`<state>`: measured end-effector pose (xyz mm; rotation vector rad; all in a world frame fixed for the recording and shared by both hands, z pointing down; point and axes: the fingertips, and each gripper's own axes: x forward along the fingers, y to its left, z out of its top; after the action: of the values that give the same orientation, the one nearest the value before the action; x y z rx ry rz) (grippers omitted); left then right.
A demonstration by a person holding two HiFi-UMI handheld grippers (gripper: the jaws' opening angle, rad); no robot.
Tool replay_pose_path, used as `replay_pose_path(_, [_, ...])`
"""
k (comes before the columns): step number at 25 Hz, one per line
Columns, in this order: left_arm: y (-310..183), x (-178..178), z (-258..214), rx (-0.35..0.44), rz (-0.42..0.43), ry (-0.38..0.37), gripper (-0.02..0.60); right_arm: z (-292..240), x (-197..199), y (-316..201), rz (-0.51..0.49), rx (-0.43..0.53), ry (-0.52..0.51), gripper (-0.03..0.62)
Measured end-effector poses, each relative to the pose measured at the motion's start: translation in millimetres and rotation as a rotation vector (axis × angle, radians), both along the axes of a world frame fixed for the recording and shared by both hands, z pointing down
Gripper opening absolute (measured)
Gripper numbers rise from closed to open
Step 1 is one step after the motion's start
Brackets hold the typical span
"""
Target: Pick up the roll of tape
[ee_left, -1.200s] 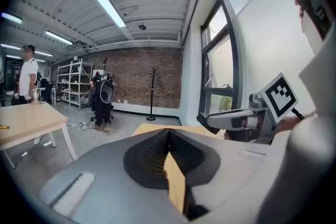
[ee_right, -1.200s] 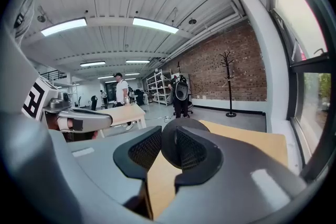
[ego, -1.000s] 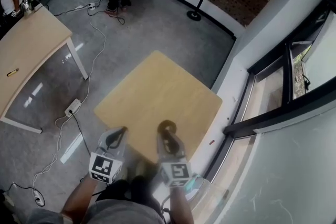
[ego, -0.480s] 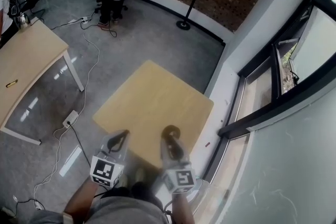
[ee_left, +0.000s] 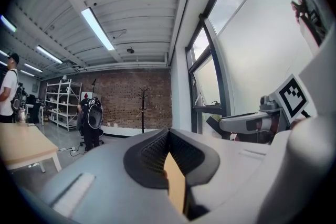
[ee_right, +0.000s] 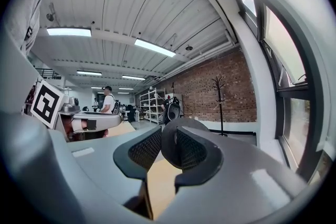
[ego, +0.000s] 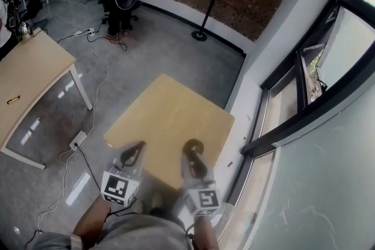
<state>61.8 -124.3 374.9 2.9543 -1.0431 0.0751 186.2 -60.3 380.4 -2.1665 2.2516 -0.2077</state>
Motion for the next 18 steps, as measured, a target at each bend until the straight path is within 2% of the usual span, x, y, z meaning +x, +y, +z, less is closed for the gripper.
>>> replay_pose_path(18, [-2.5, -6.8, -10.3, 0.045, -0.003, -0.009, 0.000, -6.5, -4.7, -0.7, 0.007, 0.013, 0.017, 0.104])
